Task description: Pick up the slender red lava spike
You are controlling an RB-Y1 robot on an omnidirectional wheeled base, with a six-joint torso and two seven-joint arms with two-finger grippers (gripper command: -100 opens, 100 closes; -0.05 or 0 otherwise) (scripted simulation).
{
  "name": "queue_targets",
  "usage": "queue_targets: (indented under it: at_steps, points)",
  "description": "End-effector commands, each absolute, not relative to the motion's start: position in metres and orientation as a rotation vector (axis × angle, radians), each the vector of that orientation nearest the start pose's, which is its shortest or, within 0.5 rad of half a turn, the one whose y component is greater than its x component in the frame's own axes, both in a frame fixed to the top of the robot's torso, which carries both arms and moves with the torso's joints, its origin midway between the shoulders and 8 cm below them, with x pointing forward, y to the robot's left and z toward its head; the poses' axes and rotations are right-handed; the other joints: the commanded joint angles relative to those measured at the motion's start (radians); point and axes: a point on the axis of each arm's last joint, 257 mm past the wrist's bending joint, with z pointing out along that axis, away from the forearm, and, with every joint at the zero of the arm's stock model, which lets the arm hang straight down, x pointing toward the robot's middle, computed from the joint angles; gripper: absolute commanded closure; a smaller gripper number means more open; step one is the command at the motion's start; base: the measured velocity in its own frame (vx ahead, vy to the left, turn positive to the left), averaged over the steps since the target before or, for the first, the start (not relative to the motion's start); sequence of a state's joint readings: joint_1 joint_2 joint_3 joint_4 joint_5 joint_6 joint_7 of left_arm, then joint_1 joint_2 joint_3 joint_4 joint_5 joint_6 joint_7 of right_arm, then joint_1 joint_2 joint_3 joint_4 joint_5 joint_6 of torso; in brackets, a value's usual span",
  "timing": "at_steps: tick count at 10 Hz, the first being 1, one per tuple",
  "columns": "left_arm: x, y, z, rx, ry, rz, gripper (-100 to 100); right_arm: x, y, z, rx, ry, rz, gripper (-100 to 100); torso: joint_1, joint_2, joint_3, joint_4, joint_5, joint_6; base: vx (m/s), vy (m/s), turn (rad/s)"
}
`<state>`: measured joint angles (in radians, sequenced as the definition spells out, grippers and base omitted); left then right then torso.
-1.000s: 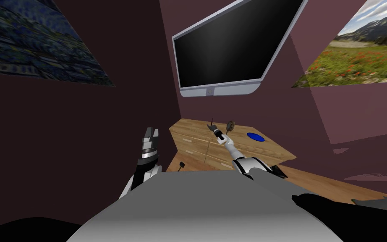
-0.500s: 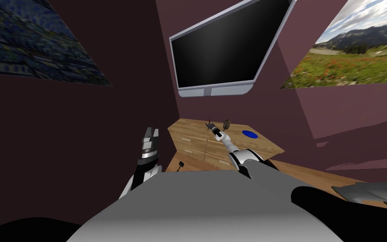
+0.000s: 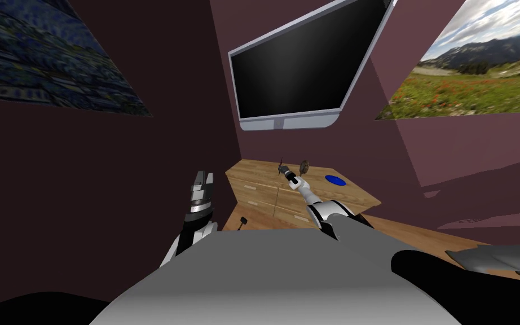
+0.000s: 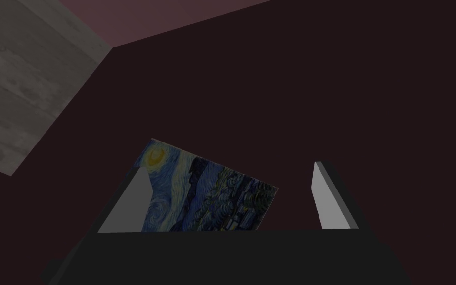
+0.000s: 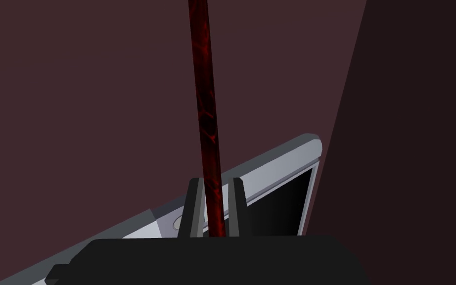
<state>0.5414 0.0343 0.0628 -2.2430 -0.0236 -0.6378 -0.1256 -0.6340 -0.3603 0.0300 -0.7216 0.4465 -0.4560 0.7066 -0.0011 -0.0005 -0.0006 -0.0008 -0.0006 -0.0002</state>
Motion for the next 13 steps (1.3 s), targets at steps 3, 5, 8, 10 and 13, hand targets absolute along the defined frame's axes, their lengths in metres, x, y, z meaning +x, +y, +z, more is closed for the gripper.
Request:
queue_targets:
  at_steps: [3, 5, 8, 10, 13]
  points:
    - [0.321, 0.293, 0.022, -0.508, 0.638, -1.112, 0, 0.67, -0.267, -0.174, -0.121, 1.478, 0.251, 100, 0.0, 0.0, 0.0, 0.0, 0.0, 0.0, 0.019, 0.001, 0.055]
    - [0.321, 0.293, 0.022, -0.508, 0.638, -1.112, 0, 0.663, -0.27, -0.181, -0.121, 1.48, 0.251, 100, 0.0, -0.006, -0.004, -0.003, -0.001, -0.001, 0.056, 0.002, 0.049]
    - [0.321, 0.293, 0.022, -0.508, 0.638, -1.112, 0, 0.647, -0.286, -0.186, -0.092, 1.477, 0.241, 100, 0.0, -0.006, -0.006, -0.006, -0.003, -0.003, 0.032, 0.002, 0.096]
    - [0.321, 0.293, 0.022, -0.508, 0.638, -1.112, 0, 0.638, -0.301, -0.187, -0.062, 1.478, 0.227, 100, 0.0, -0.007, -0.007, -0.008, -0.003, -0.003, 0.034, 0.001, 0.063]
    - [0.321, 0.293, 0.022, -0.508, 0.638, -1.112, 0, 0.616, -0.317, -0.19, -0.04, 1.472, 0.21, 100, 0.0, -0.008, -0.009, -0.011, -0.005, -0.003, 0.042, 0.004, 0.077]
